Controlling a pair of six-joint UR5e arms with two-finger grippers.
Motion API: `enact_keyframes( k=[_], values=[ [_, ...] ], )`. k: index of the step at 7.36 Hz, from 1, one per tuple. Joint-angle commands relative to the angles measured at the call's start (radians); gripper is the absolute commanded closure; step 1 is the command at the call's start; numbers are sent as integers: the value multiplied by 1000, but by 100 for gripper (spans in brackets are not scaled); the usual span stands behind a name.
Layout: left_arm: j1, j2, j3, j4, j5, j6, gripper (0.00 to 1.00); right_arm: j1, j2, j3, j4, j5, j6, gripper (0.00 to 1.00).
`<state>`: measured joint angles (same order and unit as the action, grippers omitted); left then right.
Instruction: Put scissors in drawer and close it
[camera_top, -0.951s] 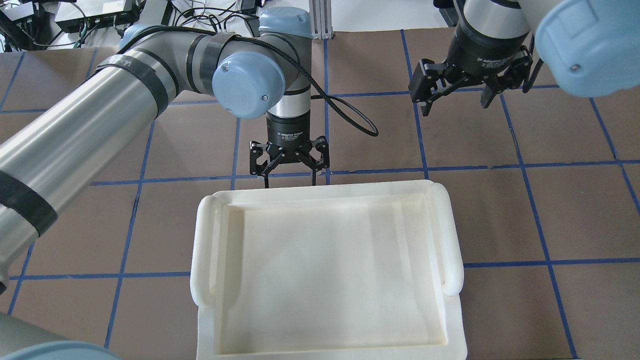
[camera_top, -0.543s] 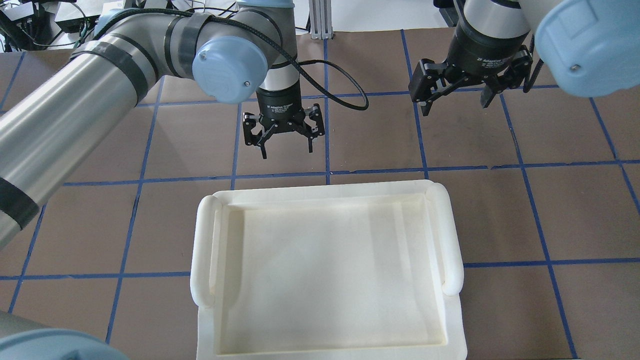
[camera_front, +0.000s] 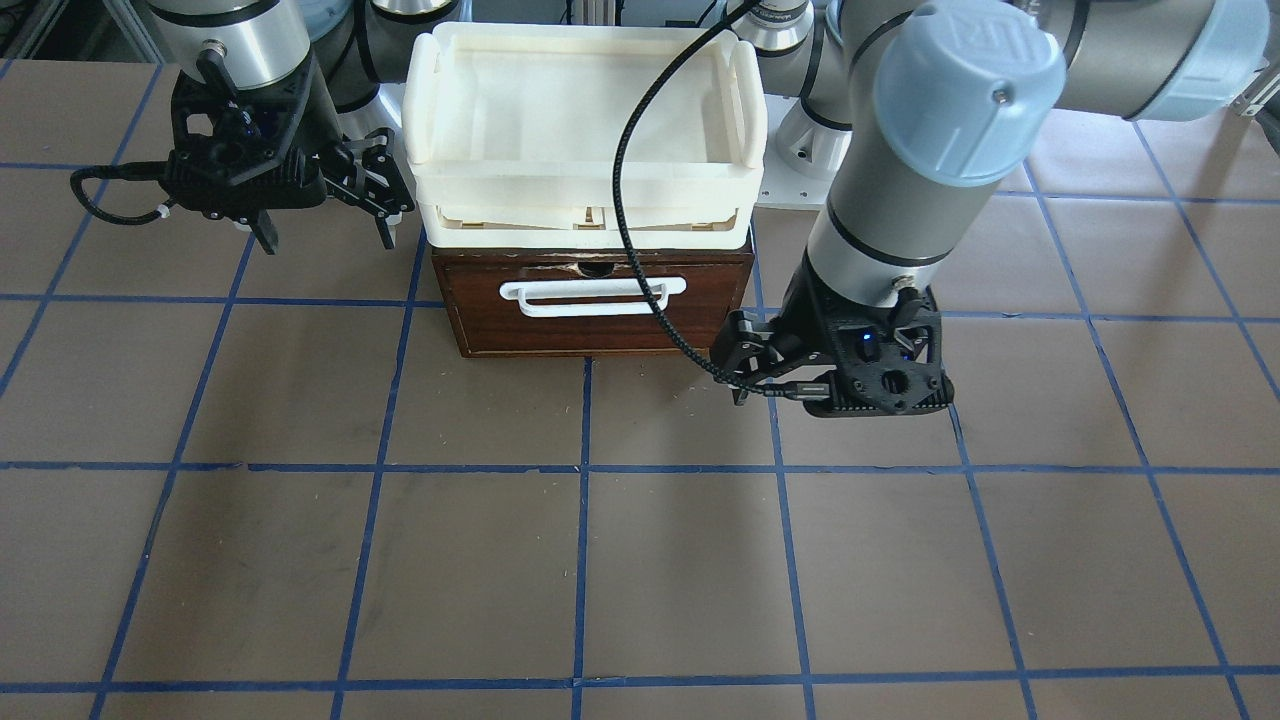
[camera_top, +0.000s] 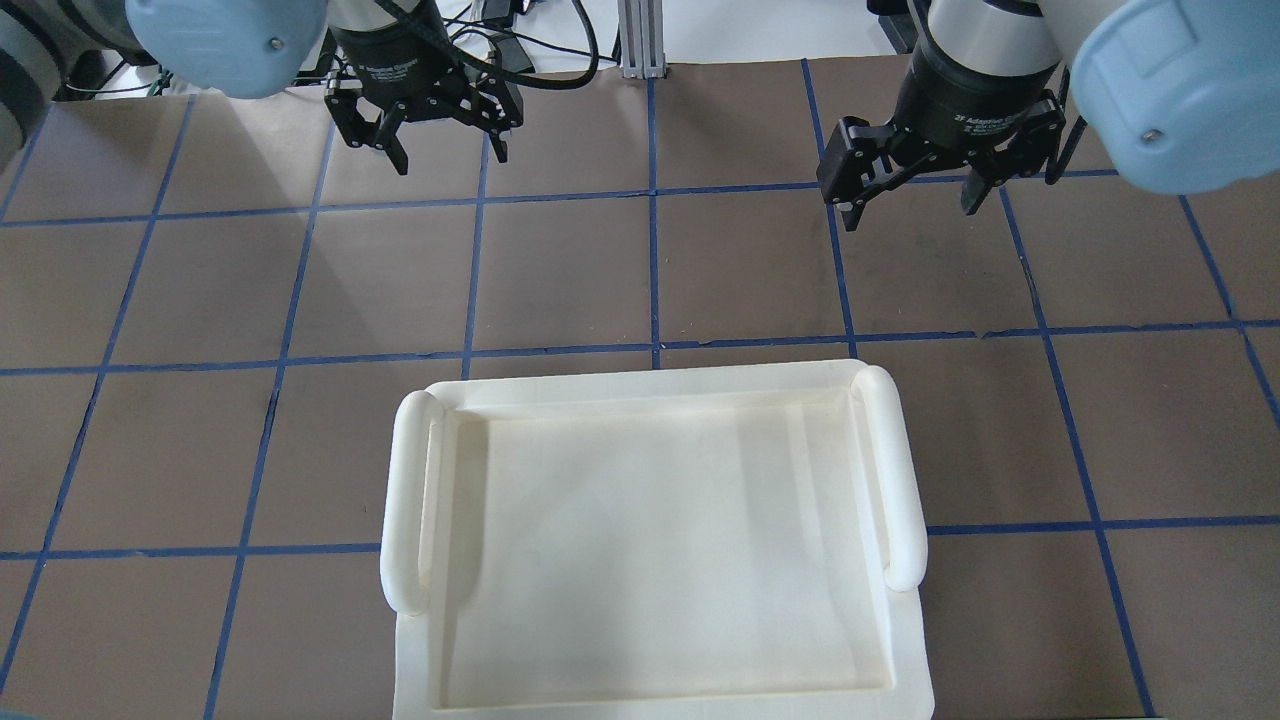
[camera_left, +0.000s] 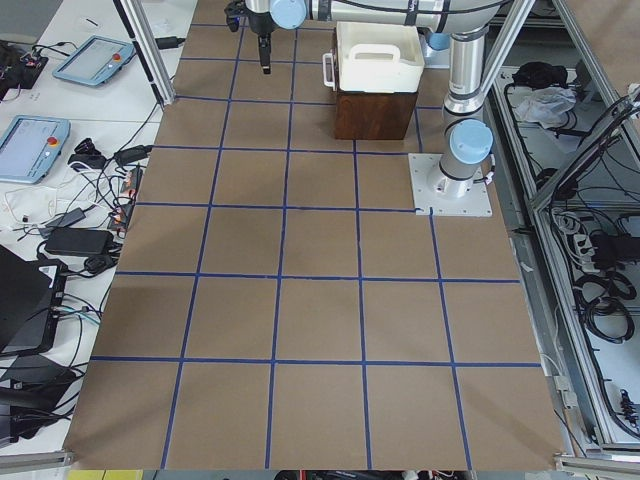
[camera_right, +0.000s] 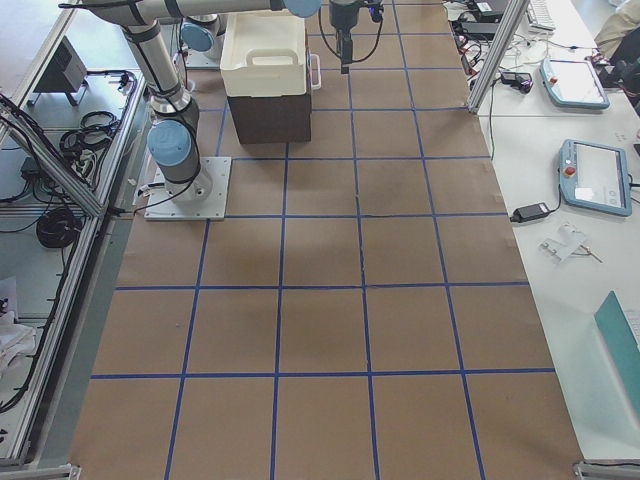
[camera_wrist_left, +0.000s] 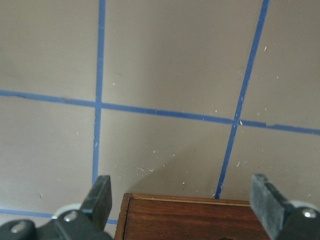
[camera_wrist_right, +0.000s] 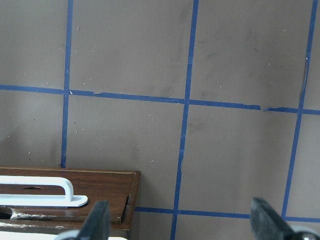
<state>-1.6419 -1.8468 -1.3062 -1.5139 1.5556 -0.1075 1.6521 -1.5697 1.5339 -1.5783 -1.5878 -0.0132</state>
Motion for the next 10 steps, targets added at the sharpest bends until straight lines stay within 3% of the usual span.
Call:
enact_keyframes(
  k=[1, 5, 10],
  values=[
    [100, 75, -13, 9, 14, 117, 0, 0, 0, 0, 0, 2, -1, 0],
    [172, 197, -154, -8, 15, 124, 0, 0, -1, 0, 1, 2, -1, 0],
    [166, 259, -222, -11, 44, 123, 0, 0, -10, 2, 8, 2, 1, 0]
  ],
)
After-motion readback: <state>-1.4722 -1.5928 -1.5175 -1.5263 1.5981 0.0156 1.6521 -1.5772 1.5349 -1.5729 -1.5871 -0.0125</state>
